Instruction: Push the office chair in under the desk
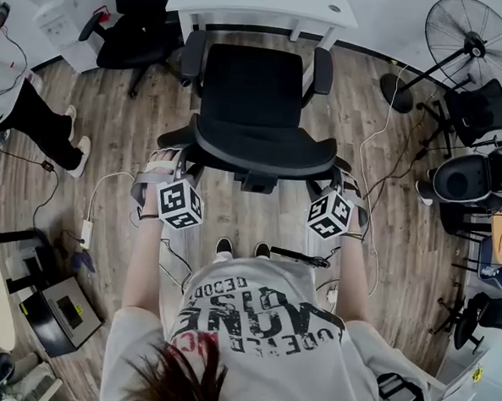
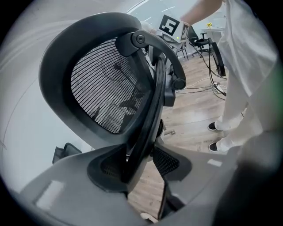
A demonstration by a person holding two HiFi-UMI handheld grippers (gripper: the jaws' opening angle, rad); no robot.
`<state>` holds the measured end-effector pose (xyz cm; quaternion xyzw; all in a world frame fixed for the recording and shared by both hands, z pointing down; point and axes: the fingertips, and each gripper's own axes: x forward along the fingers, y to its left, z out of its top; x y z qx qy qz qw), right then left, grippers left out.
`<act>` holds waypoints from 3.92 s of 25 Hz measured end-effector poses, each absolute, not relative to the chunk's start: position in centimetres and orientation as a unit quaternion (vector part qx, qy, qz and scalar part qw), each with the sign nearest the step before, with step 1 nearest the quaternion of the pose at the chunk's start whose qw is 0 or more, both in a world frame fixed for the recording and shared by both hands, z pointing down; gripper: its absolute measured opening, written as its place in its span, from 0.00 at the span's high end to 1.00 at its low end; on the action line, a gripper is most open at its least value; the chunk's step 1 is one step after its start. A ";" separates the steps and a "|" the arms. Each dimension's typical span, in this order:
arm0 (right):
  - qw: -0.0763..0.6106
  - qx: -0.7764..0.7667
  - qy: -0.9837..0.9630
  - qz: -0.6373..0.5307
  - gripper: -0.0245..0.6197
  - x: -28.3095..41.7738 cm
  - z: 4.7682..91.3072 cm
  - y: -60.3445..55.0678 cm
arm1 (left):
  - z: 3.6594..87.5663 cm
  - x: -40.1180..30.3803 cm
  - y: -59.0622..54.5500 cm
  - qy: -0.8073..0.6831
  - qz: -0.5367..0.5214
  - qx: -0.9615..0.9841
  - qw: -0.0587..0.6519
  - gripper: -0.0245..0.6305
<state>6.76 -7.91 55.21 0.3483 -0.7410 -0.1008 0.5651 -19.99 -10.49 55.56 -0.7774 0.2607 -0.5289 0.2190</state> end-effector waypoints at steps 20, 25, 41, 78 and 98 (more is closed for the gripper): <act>0.564 0.350 -0.740 -0.111 0.65 6.9 55.2 -12.4 | 55.7 -20.0 -15.1 0.263 -0.543 -0.769 0.213 0.67; 0.558 0.349 -0.743 -0.120 0.65 7.0 55.1 -13.9 | 55.8 -19.8 -16.6 0.263 -0.546 -0.767 0.210 0.67; 0.552 0.341 -0.748 -0.142 0.65 8.4 55.4 -20.5 | 56.2 -18.6 -22.8 0.277 -0.558 -0.757 0.197 0.67; 0.544 0.323 -0.756 -0.164 0.65 13.0 55.3 -32.3 | 56.1 -13.9 -33.4 0.306 -0.558 -0.742 0.209 0.68; 0.556 0.336 -0.746 -0.148 0.65 14.7 55.5 -37.8 | 55.8 -12.2 -37.9 0.314 -0.543 -0.738 0.249 0.68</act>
